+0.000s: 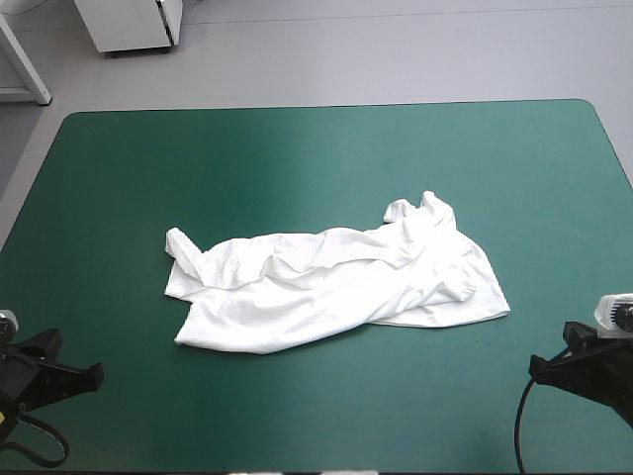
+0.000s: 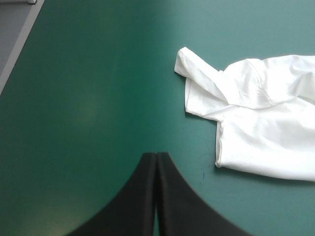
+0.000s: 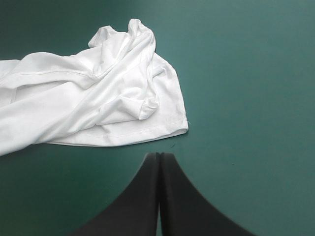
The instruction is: Fold the cloth
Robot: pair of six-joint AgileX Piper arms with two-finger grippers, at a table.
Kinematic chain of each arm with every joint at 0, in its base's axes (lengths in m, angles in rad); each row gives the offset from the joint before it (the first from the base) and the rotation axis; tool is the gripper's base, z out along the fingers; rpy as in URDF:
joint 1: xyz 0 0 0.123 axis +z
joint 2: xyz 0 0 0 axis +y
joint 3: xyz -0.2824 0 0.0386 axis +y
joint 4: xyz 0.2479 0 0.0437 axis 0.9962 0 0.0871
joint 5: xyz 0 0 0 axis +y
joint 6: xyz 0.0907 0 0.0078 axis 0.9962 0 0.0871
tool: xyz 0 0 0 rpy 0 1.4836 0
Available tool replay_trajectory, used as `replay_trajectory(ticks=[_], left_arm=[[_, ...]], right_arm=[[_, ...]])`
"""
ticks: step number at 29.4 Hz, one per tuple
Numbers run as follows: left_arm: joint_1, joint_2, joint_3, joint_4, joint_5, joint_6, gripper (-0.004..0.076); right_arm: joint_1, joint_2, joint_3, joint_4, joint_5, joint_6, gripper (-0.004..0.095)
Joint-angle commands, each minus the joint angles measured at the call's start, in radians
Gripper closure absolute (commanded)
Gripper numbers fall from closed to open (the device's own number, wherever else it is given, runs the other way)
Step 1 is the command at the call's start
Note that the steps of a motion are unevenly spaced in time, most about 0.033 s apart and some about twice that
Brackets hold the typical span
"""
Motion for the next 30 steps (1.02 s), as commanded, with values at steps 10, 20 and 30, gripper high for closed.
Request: replay_trajectory(ticks=[10,20,30], left_arm=[[0.0,0.103,-0.045,-0.062,-0.048,-0.005,0.0745],[0.0,0.356,-0.302,-0.074,-0.049,0.141,0.0589],[0.0,0.662,-0.454,-0.064,-0.024,0.141,0.0326]], right_arm=[[0.004,0.061,-0.039,-0.003,-0.05,0.011,0.0914],[0.004,0.172,-0.13,0.017,-0.037,-0.02,0.0915],[0.004,0.274,-0.152,0.017,-0.008,-0.05,0.0813]])
